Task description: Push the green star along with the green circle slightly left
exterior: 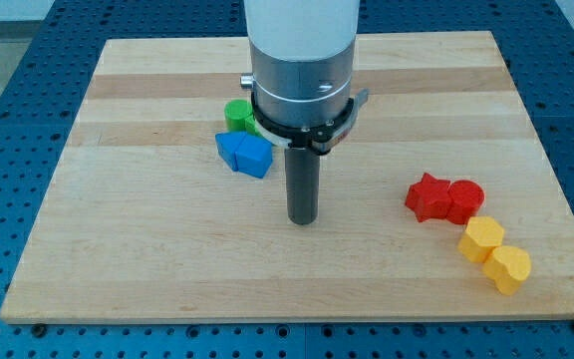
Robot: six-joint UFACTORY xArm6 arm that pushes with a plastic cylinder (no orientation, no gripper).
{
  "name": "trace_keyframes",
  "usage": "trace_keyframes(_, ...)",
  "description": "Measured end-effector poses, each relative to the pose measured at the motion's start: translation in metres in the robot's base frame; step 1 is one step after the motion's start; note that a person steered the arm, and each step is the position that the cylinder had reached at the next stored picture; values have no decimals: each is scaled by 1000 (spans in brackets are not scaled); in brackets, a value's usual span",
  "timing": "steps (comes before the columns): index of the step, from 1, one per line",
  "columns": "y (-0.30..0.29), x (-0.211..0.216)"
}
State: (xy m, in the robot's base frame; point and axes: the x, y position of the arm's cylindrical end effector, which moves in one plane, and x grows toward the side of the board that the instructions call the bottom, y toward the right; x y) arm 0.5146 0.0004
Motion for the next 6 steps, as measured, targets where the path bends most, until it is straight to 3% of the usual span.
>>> trace_keyframes(6,1,-33)
